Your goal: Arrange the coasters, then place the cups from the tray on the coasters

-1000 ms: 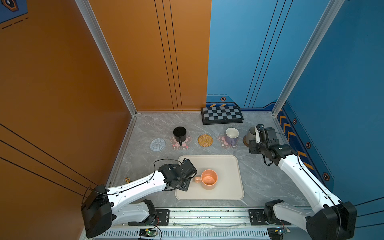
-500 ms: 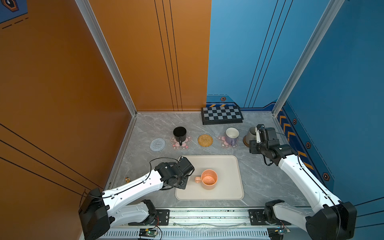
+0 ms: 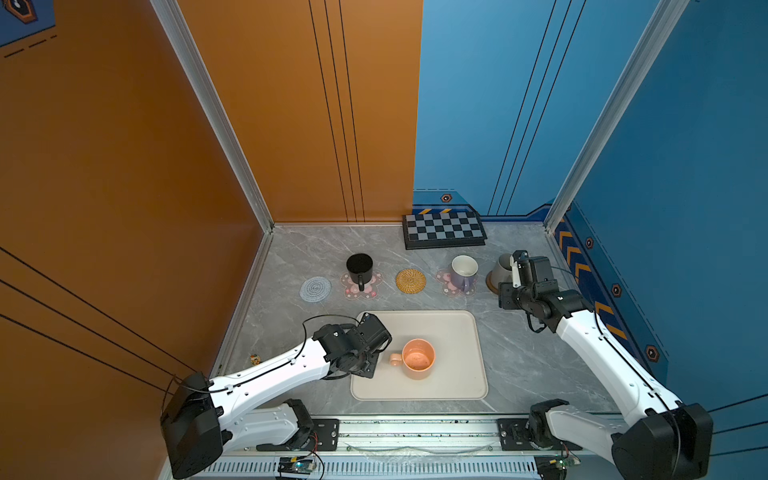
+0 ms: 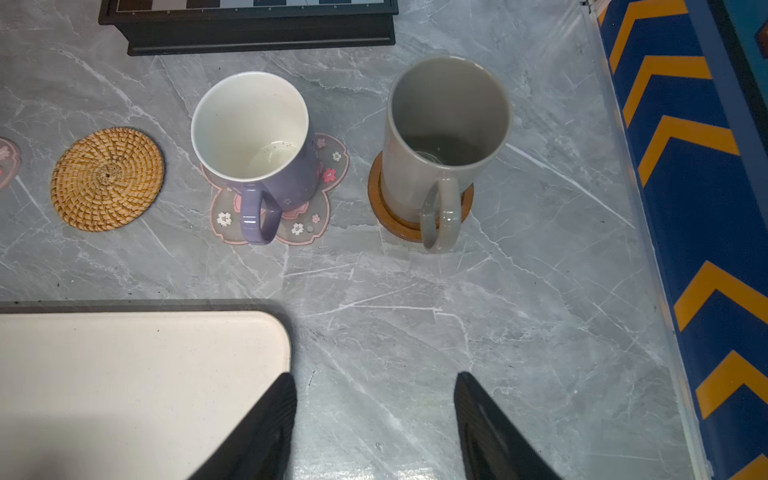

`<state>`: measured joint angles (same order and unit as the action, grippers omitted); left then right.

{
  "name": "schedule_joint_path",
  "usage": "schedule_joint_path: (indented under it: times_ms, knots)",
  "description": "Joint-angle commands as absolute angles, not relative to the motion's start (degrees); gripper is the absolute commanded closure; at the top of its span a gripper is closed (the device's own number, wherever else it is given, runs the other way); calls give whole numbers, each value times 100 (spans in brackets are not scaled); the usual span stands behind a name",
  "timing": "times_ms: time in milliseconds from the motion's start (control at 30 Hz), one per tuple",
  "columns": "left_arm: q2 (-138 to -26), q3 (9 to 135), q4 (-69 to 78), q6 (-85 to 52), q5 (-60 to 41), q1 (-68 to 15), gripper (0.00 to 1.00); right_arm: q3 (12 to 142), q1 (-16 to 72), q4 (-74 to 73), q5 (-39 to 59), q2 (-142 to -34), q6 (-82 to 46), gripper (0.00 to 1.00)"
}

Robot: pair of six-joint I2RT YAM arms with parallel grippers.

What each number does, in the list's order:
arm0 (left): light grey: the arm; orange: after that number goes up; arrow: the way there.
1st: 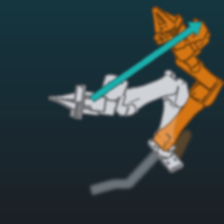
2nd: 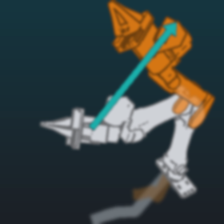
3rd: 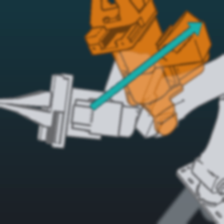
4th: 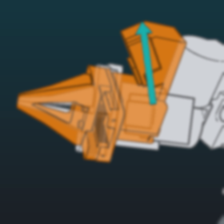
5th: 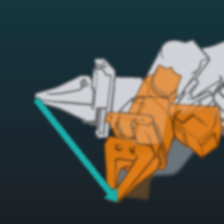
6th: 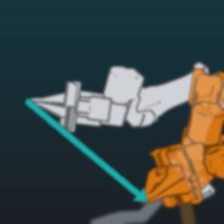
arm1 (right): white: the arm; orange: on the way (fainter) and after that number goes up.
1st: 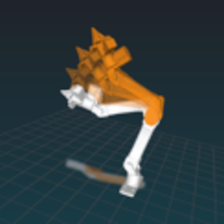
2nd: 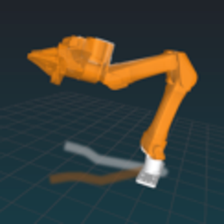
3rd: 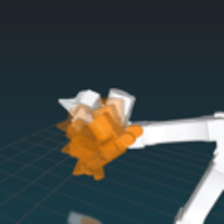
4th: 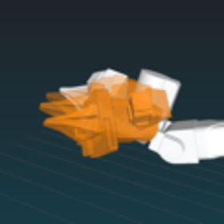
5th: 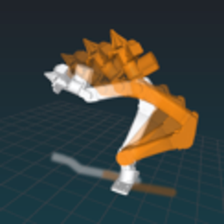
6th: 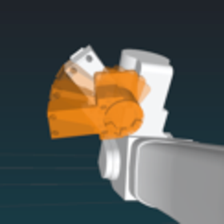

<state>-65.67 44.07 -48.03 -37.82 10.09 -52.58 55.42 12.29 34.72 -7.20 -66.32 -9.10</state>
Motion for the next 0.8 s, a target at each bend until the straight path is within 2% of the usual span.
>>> schedule_joint_path:
  times_ms: [0,167,267,300,333,367,400,767]
  knots:
    - [-6394,4232,-4421,-4022,1122,-5299,100,5495,1194,3439,-598,-6505,-1037,37]
    - [-6475,4145,-4403,-4091,1120,-5351,98,5498,1193,3446,-589,-6491,-1039,37]
    - [-6542,4083,-4353,-4123,1090,-5361,91,5502,1188,3443,-568,-6463,-1062,37]
    - [-6564,4078,-4342,-4114,1064,-5362,83,5493,1190,3441,-571,-6455,-1063,37]
    - [-6581,4078,-4338,-4128,1072,-5380,71,5500,1194,3444,-570,-6447,-1061,37]
    - [-6583,4073,-4338,-4143,1094,-5398,42,5484,1193,3445,-571,-6443,-1061,37]
    - [-6575,4061,-4344,-4164,1131,-5421,1,5484,1192,3454,-569,-6433,-1062,37]
    - [-6231,3829,-4359,-4725,1599,-5472,2,5469,1190,3472,-527,-6279,-1072,37]
